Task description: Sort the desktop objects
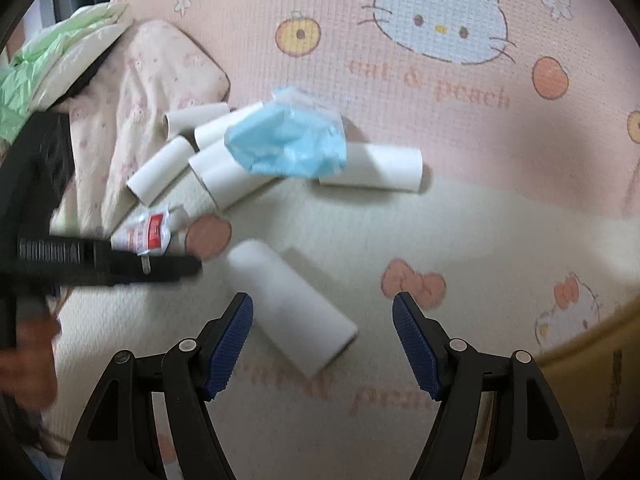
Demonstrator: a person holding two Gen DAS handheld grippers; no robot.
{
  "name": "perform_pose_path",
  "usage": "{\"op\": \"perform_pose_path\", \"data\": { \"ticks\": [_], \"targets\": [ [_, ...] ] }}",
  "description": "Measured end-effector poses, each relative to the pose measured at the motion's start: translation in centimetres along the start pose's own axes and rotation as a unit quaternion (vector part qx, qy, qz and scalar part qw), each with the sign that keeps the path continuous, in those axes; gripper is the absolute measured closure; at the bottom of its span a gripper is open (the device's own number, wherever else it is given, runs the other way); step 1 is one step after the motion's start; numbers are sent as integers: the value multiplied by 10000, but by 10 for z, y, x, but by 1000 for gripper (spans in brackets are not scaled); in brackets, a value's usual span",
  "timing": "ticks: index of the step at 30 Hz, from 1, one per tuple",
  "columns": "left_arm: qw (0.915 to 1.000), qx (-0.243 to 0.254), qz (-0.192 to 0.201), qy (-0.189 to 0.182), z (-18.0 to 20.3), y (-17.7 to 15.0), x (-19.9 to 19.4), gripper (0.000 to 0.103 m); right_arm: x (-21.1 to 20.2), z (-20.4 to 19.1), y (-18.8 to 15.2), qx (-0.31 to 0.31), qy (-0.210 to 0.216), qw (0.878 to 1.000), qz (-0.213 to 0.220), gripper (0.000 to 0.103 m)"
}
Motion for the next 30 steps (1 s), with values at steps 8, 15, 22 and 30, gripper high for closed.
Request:
{"op": "perform_pose_path", "data": {
  "ticks": [8,15,22,30],
  "targets": [
    [9996,-46,-189,-183,11,-7,19,77,20,13,3,645,170,9975,-243,81],
    [9973,-331,-353,-548,18,1,32,59,21,13,-2,863,629,9923,-633,80],
    [9982,129,-481,-326,29,16,45,58,21,-13,-10,367,686,9936,-822,80],
    [9981,163,-484,-340,33,24,50,58,28,-21,-11,422,807,9911,-967,78]
  ]
}}
Point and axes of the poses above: each gripper's, at about its wrist camera, not at the fingertips, and x roughly the way its jaws point, z to its right, y to its top, the point moved 10 cm from there along x, roughly the way its jaws point, and after that the axes turned 7 degrees about x, right-handed, at the moved point
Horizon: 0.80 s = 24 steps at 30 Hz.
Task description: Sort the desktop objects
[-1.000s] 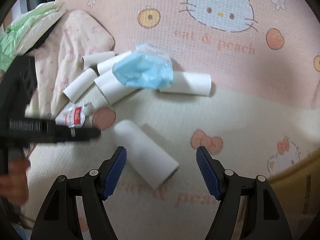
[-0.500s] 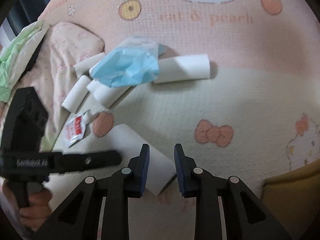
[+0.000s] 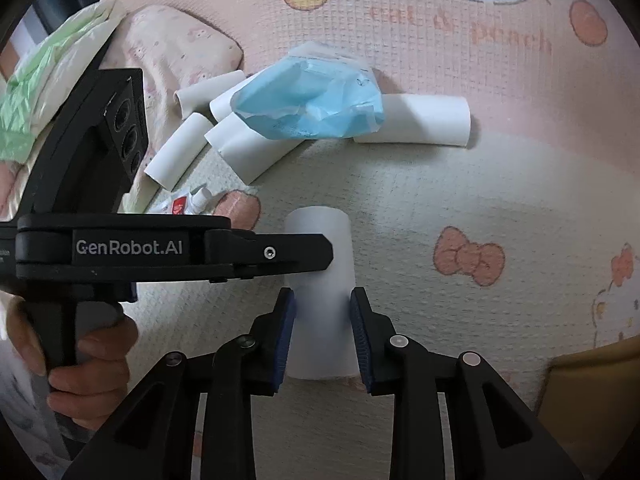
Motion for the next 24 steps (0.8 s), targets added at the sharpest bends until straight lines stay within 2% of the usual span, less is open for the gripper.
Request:
{"op": "perform_pose_path", "data": {
  "ticks": [4,10,14,17,24],
  "targets": [
    [9999,106,-94,-40,-1,2,1,58,5,6,2,294,237,9992,-152,75],
    [9992,-165,-271,-246,-5,0,3,58,15,11,5,537,467,9972,-240,67],
    [9992,-47,-342,-194,-5,-3,6,56,26,9,4,650,547,9957,-356,63],
    [9994,13,-327,-106,-4,-5,6,56,32,7,2,734,517,9954,-326,63],
    [9990,315,-304,-62,6,-10,-6,55,20,2,0,660,320,9972,-166,63]
  ]
}}
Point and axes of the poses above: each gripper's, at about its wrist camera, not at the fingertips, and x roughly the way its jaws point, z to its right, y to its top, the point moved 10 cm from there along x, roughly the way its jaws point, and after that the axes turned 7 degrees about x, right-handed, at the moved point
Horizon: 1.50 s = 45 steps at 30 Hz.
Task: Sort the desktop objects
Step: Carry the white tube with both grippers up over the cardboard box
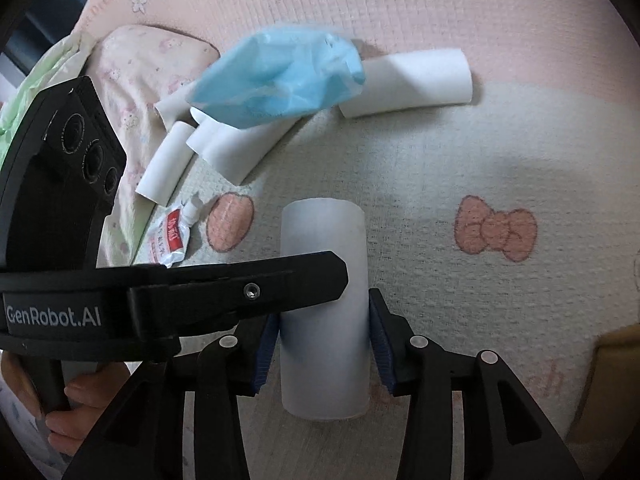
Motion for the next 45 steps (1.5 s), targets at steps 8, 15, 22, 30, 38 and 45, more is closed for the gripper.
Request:
{"op": "perform_pose_path", "data": {
  "ticks": [8,15,22,30,38,45],
  "targets": [
    [9961,767,441,-55,56,13,-36,55,-53,-19,18,-173,-152,9975,668,63],
    [9844,1459,970,-155,107,12,-85,55,-115,-43,31,-442,-360,9898,1304,63],
    [9668,2139,1385,-171,156,0,-124,55,-180,-61,24,-940,-682,9750,1892,63],
    [9447,2909,1493,-252,218,-7,-139,55,-242,-59,26,-862,-855,9589,2566,63],
    [9399,3104,1355,-423,282,-6,-135,55,-303,-47,23,-629,-710,9405,3264,63],
    [9029,4074,1359,-171,341,-32,-124,55,-349,-25,13,-413,-790,9200,3816,63]
  ]
}}
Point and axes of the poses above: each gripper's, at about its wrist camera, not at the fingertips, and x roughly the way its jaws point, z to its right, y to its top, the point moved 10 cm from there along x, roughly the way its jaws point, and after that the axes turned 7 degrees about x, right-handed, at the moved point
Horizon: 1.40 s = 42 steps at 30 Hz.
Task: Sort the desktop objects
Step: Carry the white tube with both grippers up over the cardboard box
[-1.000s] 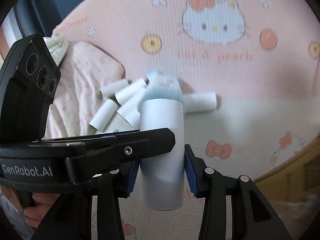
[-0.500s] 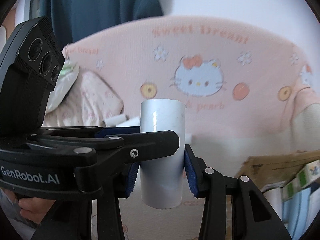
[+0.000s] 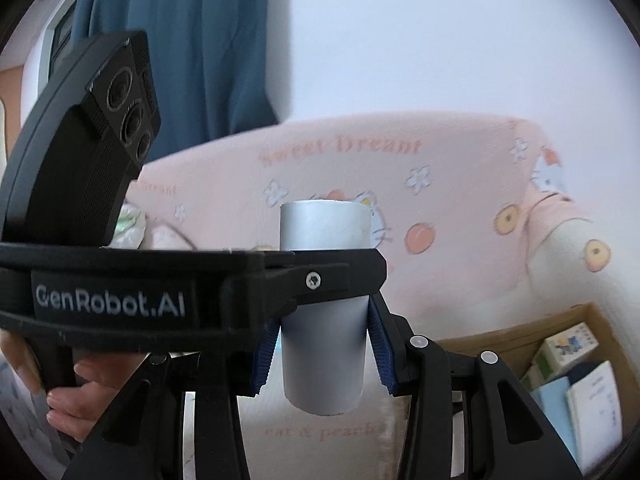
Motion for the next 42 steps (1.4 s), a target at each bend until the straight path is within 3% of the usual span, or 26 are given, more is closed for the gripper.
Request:
{"op": "perform_pose_path", "data": {
  "ticks": [5,7,12,17,21,25,29,33,37,42],
  "targets": [
    [9950,758,-623,-190,40,10,33,55,-18,36,3,370,-239,9989,158,63],
    [9879,962,-1174,-305,54,12,52,55,-24,53,3,577,-341,9975,200,63],
    [9700,938,-2169,-565,70,13,83,55,-32,84,-7,1136,-202,9933,-42,63],
    [9622,750,-2540,-640,80,22,106,55,-30,108,1,1041,-415,9934,-227,63],
    [9471,717,-3050,-692,75,10,128,55,-13,124,-5,1016,-132,9905,-920,63],
    [9393,590,-3227,-1010,71,-8,144,55,0,132,-24,827,-71,9755,-2036,63],
    [9367,579,-3258,-1146,66,-25,160,55,15,142,-45,920,-47,9551,-2815,63],
    [9392,180,-3211,-1207,53,-42,179,56,31,154,-63,881,-110,9472,-3082,63],
    [9278,-205,-3502,-1270,37,-58,188,56,42,152,-81,1068,-3,9416,-3192,63],
    [9253,-248,-3598,-1177,31,-71,191,56,52,148,-95,967,82,9376,-3340,63]
  ]
}}
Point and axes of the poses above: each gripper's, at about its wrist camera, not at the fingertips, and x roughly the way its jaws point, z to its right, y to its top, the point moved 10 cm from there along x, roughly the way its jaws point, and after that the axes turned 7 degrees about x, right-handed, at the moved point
